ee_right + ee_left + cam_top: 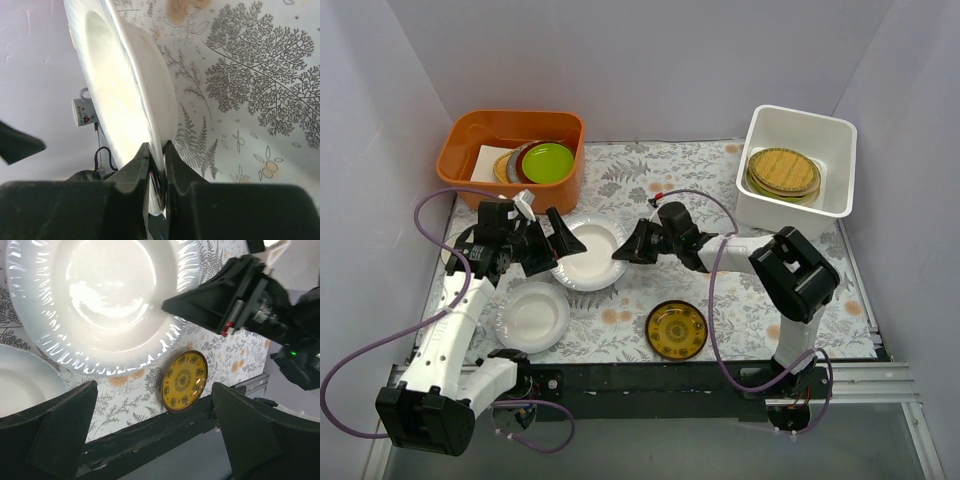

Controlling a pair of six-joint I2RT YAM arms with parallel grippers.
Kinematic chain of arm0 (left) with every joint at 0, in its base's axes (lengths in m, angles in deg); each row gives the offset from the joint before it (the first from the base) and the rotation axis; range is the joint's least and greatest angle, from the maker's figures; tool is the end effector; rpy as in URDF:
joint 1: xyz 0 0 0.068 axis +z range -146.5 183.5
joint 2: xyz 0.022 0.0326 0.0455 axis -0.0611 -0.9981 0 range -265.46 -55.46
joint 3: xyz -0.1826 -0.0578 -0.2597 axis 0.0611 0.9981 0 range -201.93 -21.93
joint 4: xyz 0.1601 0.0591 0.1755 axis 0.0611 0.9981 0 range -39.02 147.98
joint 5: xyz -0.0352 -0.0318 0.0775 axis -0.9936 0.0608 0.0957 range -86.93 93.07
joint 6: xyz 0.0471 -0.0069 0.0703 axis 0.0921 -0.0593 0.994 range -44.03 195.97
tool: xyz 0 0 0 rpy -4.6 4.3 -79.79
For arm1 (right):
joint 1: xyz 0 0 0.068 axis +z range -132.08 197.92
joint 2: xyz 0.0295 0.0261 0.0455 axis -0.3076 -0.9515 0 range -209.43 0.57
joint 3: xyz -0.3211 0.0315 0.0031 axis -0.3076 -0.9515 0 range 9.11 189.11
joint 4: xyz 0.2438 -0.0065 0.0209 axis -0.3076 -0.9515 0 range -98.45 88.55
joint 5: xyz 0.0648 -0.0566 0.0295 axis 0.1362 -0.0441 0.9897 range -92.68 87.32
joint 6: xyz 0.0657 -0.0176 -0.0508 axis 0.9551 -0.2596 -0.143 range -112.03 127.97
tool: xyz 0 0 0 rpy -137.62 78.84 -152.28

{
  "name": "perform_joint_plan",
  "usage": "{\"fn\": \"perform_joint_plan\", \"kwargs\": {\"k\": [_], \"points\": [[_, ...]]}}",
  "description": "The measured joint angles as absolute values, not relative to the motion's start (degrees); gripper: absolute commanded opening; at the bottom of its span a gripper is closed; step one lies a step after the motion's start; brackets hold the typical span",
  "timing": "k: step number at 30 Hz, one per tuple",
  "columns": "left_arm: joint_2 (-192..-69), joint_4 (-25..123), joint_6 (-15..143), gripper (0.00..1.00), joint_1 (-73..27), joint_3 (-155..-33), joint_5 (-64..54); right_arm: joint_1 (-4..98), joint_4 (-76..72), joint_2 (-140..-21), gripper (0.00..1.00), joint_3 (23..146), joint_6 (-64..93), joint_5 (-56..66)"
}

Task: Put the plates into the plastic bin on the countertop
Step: Pick up the plate at the center of the board.

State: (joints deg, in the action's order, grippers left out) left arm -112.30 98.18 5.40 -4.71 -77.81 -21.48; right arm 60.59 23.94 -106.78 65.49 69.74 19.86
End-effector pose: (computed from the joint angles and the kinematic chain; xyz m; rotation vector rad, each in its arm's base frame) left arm 0.1640 -0.0551 0.3279 -1.1751 2.3650 -1.0809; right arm 0.2986 0.3142 0.2140 0.0983 2.3489 1.4464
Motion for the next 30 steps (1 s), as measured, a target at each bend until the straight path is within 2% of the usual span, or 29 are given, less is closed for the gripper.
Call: {"fn": "perform_joint_plan", "kwargs": {"k": [14,21,30], "points": [[-110.75,98.11,5.88,0.98,-4.71,-74.79,-22.12,53.53,6.17,-87.55,0.01,64.49,55.65,14.79],[-109.96,98.40,6.10,0.98,-4.71,-74.44,-22.90,49.51,-2.84,-83.39,0.01,66.67,50.27,11.84],[-107.56,95.93,4.77,0.98,-4.71,-68.08,-25.35,43.00,-8.65,-78.61,0.01,67.77,46.80,12.21]]}}
